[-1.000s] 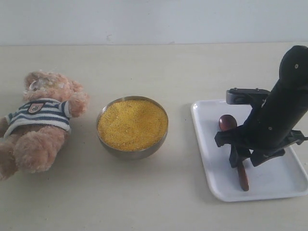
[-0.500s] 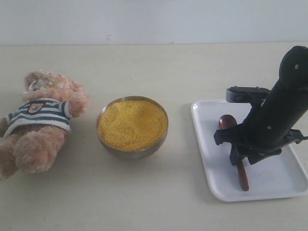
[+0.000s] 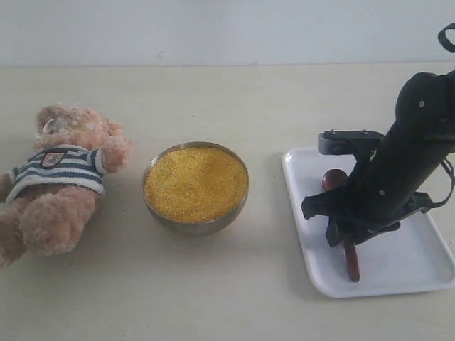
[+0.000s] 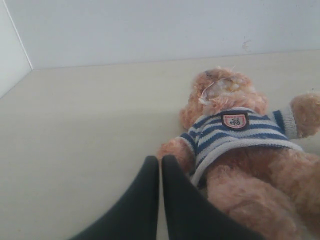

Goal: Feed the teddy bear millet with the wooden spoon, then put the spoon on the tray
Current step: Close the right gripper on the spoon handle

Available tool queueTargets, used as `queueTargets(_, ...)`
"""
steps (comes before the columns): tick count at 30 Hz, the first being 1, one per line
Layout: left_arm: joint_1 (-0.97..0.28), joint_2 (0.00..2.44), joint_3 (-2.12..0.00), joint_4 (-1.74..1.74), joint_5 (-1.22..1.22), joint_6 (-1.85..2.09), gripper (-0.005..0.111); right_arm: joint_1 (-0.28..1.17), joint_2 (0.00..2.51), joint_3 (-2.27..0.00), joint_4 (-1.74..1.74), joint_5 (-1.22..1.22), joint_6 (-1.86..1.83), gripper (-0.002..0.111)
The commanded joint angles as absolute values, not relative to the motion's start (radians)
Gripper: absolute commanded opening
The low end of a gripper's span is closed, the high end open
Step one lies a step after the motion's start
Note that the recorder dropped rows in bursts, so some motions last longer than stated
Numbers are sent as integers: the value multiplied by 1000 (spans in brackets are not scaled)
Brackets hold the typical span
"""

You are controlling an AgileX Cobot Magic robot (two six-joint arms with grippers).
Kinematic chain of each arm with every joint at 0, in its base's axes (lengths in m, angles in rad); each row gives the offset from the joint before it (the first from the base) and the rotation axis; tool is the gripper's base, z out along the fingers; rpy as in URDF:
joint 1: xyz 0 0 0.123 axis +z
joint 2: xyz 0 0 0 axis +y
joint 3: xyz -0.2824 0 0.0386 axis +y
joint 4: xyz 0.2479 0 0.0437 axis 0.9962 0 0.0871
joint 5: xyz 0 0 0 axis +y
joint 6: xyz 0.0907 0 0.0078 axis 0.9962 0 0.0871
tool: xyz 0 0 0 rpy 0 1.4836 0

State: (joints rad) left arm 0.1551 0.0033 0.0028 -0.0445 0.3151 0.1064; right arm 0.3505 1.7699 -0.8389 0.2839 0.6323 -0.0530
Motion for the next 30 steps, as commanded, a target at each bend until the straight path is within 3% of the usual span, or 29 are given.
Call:
queueTargets(1, 159, 0, 0, -43, 304, 101, 4, 368, 1766, -840, 210, 610, 12, 39)
queueTargets(30, 159, 0, 0, -43, 304, 101, 4, 368, 1766, -840, 9, 609, 208, 38)
